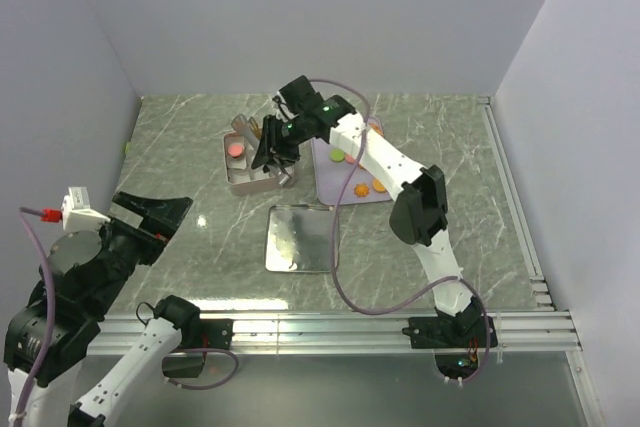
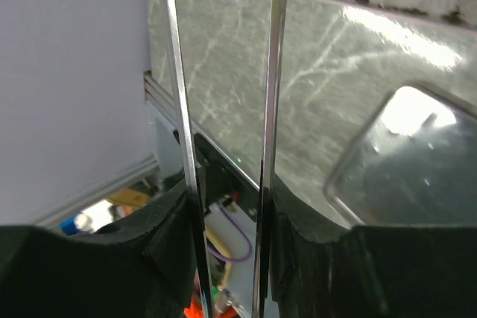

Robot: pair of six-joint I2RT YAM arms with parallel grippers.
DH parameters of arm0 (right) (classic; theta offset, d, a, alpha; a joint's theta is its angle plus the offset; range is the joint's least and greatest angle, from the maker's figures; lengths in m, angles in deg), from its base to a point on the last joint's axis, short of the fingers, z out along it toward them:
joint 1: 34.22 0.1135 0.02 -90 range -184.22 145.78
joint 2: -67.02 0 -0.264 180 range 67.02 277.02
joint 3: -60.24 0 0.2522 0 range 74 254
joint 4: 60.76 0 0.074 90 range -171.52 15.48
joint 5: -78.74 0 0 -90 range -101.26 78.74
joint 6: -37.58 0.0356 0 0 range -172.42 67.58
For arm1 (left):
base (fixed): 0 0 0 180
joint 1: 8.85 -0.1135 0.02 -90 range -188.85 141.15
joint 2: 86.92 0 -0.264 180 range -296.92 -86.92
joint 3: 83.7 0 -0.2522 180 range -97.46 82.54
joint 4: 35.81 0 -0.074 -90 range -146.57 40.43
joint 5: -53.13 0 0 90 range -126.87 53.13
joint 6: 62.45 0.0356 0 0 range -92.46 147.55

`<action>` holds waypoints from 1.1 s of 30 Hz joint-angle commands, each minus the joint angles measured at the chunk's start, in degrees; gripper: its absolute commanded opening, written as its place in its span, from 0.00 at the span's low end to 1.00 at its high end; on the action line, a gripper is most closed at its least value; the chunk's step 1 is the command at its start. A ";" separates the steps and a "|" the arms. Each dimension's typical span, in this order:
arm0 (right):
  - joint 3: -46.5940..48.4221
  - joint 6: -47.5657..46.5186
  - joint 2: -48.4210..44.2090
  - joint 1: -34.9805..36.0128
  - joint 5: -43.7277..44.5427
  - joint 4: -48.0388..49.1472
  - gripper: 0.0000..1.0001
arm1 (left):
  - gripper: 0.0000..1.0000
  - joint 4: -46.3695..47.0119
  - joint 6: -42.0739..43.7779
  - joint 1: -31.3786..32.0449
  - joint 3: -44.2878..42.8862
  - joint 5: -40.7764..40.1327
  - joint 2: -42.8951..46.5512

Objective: Pack the cookies

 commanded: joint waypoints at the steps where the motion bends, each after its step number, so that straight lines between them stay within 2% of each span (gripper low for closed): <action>1: 2.53 6.22 3.30 -1.62 -1.89 8.95 0.32 | 1.00 -0.92 -3.80 -0.28 -0.60 -1.82 0.80; 12: 3.85 8.25 8.14 -2.41 4.07 9.50 0.34 | 0.99 -6.56 -5.73 -0.28 -4.20 -4.19 2.82; 18: 3.94 7.99 8.85 -3.03 4.52 8.97 0.41 | 0.99 -7.00 -6.08 -0.28 -4.47 -5.42 3.79; 26: 5.35 9.39 10.52 -3.20 3.82 10.11 0.45 | 0.99 -5.68 -5.38 -0.28 -3.33 -4.98 3.88; 33: 5.35 9.66 10.60 -3.02 4.00 10.11 0.52 | 1.00 -6.47 -4.68 -0.20 -4.20 -6.04 4.05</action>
